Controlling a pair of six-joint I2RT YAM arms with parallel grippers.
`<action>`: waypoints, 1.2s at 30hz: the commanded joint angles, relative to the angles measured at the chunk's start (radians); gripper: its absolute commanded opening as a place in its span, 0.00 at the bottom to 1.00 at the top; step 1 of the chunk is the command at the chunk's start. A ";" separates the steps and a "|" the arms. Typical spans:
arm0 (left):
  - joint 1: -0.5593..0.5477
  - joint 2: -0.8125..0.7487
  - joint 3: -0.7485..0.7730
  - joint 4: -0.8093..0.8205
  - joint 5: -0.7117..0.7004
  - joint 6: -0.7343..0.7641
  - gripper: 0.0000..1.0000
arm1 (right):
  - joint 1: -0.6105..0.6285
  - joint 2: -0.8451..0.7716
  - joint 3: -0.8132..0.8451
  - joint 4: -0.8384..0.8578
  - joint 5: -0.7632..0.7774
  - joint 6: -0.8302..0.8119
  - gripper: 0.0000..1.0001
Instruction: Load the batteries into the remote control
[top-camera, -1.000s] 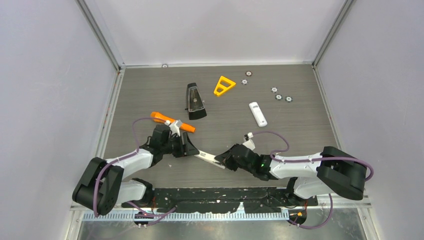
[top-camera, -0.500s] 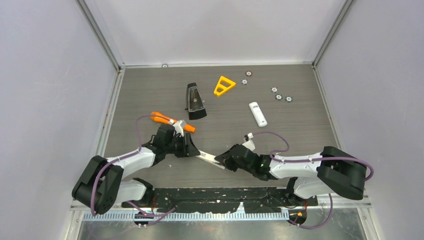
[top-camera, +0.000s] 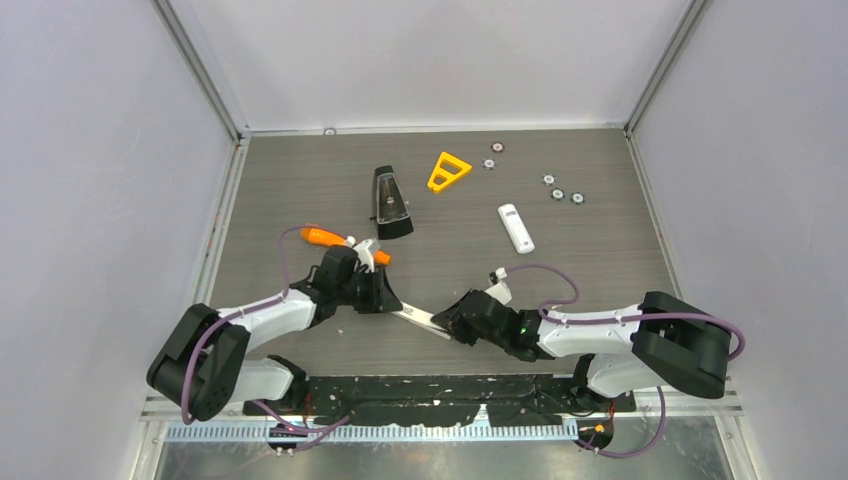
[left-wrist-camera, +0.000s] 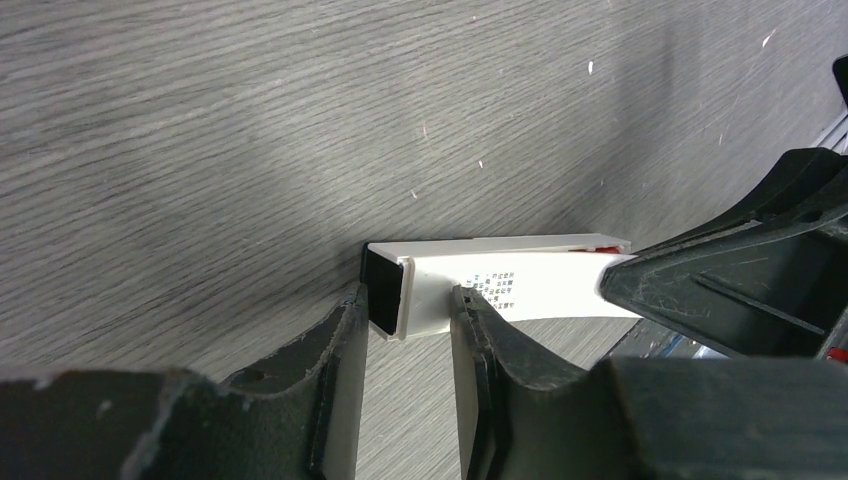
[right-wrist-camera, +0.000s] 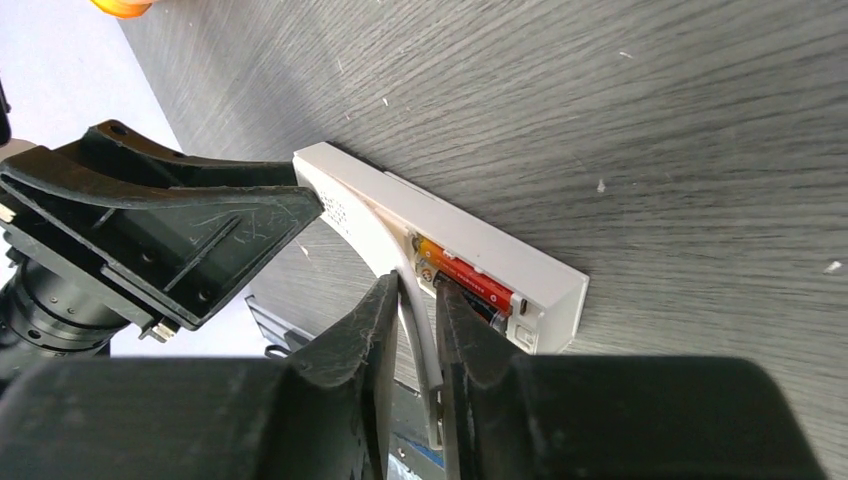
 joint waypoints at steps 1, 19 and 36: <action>-0.022 0.052 -0.017 -0.127 -0.100 0.046 0.30 | 0.018 -0.006 -0.017 -0.181 -0.006 -0.020 0.25; -0.043 0.097 0.016 -0.174 -0.163 0.029 0.26 | 0.017 -0.302 -0.029 -0.420 0.002 -0.002 0.41; -0.046 0.104 0.010 -0.158 -0.160 0.014 0.25 | 0.017 -0.210 -0.059 -0.252 0.020 -0.036 0.41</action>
